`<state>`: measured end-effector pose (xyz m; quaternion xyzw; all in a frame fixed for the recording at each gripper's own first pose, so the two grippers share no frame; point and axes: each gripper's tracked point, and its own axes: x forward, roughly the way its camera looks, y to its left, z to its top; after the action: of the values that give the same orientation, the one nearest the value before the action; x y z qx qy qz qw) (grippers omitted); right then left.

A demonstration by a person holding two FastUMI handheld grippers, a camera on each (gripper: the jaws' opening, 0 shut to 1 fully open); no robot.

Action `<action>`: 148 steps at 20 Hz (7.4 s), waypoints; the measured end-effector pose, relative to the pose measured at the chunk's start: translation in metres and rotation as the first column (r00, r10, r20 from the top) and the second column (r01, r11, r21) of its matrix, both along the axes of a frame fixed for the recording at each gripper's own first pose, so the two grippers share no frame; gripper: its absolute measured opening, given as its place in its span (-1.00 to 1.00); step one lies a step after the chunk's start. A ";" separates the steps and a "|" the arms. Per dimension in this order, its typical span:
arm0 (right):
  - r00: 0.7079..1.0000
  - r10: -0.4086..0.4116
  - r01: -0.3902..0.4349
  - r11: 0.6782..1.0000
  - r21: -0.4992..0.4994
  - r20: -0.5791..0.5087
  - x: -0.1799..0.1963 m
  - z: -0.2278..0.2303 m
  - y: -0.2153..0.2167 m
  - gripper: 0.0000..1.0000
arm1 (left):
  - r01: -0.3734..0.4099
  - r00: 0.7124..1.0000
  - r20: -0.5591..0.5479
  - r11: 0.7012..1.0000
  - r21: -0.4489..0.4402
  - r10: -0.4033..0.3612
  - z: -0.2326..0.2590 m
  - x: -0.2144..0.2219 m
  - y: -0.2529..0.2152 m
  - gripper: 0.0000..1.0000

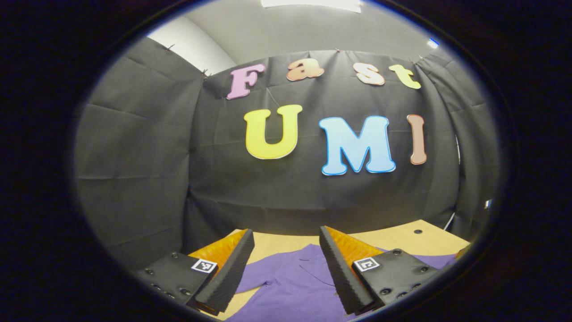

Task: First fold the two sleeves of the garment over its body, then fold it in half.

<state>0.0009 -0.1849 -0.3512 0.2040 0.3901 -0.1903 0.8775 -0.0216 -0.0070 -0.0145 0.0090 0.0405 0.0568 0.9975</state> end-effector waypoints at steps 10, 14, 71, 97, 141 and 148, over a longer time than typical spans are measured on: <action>0.993 -0.084 0.086 0.996 0.023 -0.078 0.000 -0.022 0.003 0.88 | 0.035 0.999 0.001 0.999 0.000 -0.035 -0.001 -0.003 0.015 0.87; 0.997 -0.026 0.029 0.999 0.036 -0.070 0.013 -0.020 0.014 0.49 | 0.021 1.000 -0.003 0.999 -0.027 -0.022 -0.005 -0.004 0.023 0.87; 0.554 0.807 -0.776 0.590 -0.223 0.204 0.157 0.188 0.539 -0.96 | -0.176 0.982 -0.096 0.973 -0.149 0.163 -0.064 -0.053 0.133 0.87; 0.335 0.896 -0.853 0.420 -0.310 0.290 0.094 0.222 0.578 0.94 | -0.464 0.850 -0.339 0.877 -0.122 0.403 -0.143 -0.097 0.181 0.89; 0.649 0.626 -0.602 0.770 -0.212 0.433 0.014 0.253 0.322 0.93 | -0.613 0.673 -0.561 0.788 -0.059 0.482 -0.148 -0.109 0.181 -0.88; 0.721 0.566 -0.538 0.821 -0.192 0.400 0.008 0.223 0.259 0.93 | -0.376 0.840 -0.420 0.927 0.005 0.343 -0.075 -0.017 0.105 -0.88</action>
<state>0.0088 0.0741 -0.1279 0.0887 0.2184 0.1188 0.9645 -0.0383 0.0976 -0.0894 -0.0257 0.2538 0.2378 0.9372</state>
